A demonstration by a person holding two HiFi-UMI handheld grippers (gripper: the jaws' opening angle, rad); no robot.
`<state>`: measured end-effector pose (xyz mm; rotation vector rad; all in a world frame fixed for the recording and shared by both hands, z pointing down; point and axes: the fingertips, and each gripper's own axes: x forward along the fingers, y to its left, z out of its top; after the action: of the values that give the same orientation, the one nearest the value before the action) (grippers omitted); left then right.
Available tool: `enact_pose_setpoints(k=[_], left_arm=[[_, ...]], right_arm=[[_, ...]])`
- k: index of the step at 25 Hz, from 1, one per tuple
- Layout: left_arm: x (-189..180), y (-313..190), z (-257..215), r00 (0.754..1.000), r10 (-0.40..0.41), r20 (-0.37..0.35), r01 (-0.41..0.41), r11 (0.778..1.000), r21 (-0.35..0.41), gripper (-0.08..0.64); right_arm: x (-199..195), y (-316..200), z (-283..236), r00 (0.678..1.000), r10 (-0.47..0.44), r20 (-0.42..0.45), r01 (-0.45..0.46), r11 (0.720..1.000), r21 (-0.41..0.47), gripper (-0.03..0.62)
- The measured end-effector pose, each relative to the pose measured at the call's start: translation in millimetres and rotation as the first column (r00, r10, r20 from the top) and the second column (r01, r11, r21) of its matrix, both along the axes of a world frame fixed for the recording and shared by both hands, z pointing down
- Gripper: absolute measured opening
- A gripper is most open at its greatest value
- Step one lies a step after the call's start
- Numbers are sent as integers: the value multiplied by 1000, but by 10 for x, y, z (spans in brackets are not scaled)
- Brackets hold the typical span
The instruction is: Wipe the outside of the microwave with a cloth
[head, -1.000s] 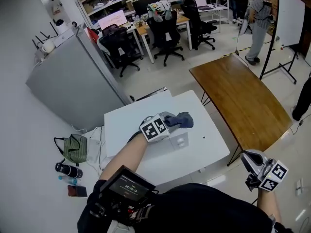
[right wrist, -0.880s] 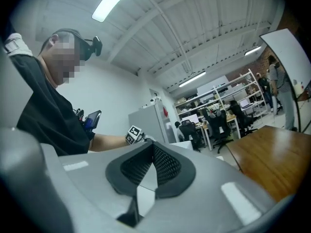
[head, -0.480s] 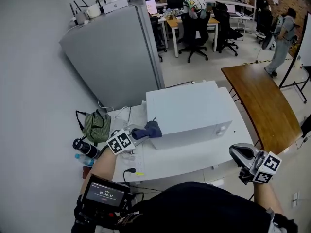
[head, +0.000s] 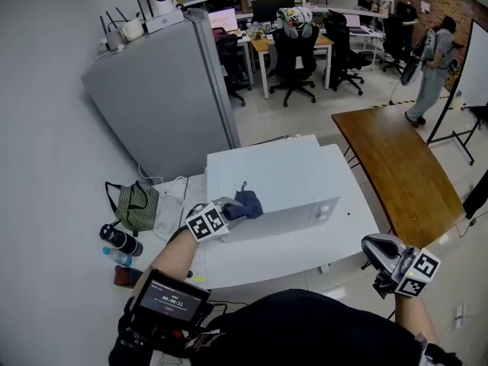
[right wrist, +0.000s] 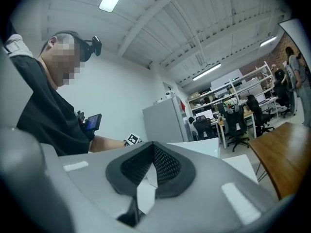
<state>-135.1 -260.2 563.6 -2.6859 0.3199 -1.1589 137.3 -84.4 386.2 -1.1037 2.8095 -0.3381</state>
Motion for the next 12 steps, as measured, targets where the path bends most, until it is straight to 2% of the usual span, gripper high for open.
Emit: enact_pose_setpoints(k=[7,9,12], left_arm=[[2196,-351,28,994,98,47,-98,995,-3,58],[2707,-394,34,991,122,46,-122,992,-3,57],[3248,-383,102,982,172,82,-173,985,0,58]], right_arm=[[1774,331,116,985,173,20,-173,985,9,5],[2153,490,166,973,230,32,-230,973,-1,5],[2575,689,219,952,302,54,-302,953,-2,5]])
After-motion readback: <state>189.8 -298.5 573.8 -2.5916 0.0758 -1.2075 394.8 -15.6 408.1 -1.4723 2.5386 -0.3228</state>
